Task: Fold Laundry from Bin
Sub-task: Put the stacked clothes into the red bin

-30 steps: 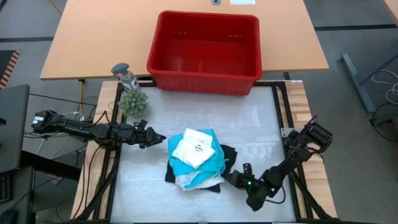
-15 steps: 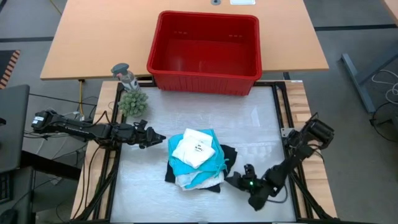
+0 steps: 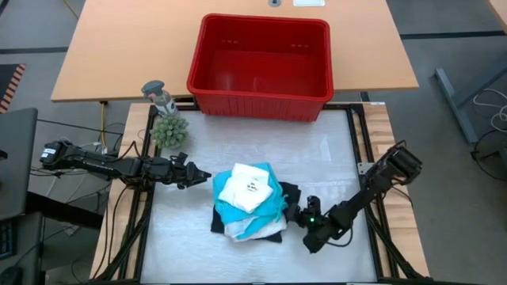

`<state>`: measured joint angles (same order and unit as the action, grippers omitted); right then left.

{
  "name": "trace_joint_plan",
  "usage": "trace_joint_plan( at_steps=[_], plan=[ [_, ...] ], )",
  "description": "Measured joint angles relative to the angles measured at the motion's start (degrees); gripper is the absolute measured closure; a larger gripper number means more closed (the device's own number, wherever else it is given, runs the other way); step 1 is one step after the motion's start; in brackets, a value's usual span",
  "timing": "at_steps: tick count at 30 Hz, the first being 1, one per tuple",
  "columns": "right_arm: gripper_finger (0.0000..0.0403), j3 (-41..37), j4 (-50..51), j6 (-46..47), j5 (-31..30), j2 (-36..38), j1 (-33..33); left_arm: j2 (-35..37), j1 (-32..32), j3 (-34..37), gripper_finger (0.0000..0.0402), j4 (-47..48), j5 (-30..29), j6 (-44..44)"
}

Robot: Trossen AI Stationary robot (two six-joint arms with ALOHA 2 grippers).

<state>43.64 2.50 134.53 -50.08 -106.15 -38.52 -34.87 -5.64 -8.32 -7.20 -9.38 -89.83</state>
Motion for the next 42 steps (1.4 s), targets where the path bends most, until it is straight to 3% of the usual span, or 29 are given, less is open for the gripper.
trace_joint_plan(
  at_steps=[8, 12, 19, 25, 29, 36, 42],
  plan=[
    [0.0147, -0.1, -4.1, -6.1, 1.5, 0.0, 3.4, 0.0, -0.9, 0.0, 0.0107, 4.4, 8.7, -4.3],
    [0.0147, -0.2, -4.5, -6.2, 1.9, 0.0, 3.8, 0.0, -4.2, 0.0, 0.0107, 10.4, 9.0, -7.4],
    [0.0147, -0.2, -4.6, -5.7, 2.0, 0.0, 3.8, 0.0, -11.5, 0.0, 0.0107, 9.1, -6.8, -12.3],
    [0.0147, -0.2, -4.7, -5.6, 2.1, 0.0, 4.2, -1.6, -16.9, 0.0, 0.0107, 8.9, -12.8, -16.1],
    [0.0147, -0.2, -5.0, -5.4, 2.2, 0.0, 4.9, -6.1, -20.3, 0.0, 0.0107, 5.9, -15.9, -18.1],
    [0.0147, -0.2, -5.5, -5.4, 2.2, -0.1, 5.6, -18.5, -21.8, 0.0, 0.0107, -8.8, -22.0, -14.0],
    [0.0147, -0.2, -5.6, -5.4, 2.2, -0.1, 5.6, -31.6, -22.6, -0.1, 0.0107, -19.2, -17.7, -16.9]
  ],
)
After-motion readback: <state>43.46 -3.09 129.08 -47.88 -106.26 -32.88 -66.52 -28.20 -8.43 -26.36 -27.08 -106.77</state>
